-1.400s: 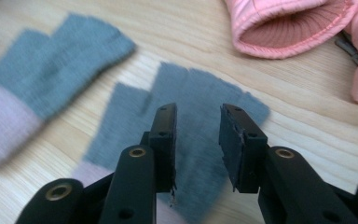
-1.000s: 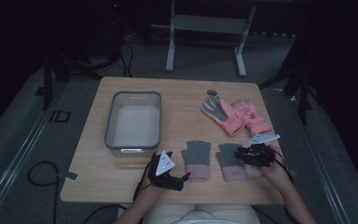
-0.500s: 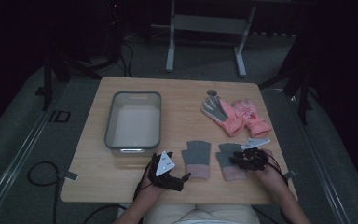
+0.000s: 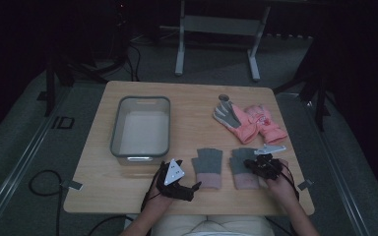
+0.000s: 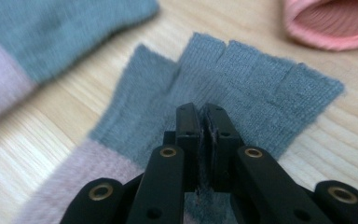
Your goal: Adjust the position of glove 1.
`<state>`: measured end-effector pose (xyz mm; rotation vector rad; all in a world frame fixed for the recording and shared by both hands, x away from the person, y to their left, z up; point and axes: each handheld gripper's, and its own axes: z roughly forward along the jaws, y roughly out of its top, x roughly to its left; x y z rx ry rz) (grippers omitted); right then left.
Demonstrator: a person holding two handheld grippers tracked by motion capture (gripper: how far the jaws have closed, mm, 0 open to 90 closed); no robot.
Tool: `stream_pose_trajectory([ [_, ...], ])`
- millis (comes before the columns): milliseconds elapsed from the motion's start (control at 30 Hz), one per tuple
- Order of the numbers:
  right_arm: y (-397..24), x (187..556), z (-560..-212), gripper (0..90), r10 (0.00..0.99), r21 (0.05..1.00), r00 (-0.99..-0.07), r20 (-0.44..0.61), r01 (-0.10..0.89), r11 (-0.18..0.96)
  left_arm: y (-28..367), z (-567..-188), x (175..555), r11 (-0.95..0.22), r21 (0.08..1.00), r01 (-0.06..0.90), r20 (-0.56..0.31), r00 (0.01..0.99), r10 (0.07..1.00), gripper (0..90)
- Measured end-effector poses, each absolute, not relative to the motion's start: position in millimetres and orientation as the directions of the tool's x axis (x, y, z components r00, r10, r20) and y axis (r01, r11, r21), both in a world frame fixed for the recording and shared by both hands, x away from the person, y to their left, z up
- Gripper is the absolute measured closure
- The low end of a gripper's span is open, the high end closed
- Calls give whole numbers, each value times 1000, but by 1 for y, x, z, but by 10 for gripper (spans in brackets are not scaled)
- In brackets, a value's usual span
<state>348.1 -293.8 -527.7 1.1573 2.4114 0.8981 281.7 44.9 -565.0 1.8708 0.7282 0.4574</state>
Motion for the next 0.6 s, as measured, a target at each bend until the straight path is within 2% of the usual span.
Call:
stream_pose_trajectory([
  [300,-264,343,-481,854,780,755,-623,68,543,368,45,-565,282,-283,918,277,-19,745,667,0],
  [433,-241,346,-475,853,778,772,-621,99,542,334,45,-565,282,-289,917,275,-15,747,664,0],
  [600,-215,348,-481,852,766,761,-633,107,548,346,46,-565,282,-289,918,271,-12,749,663,0],
])
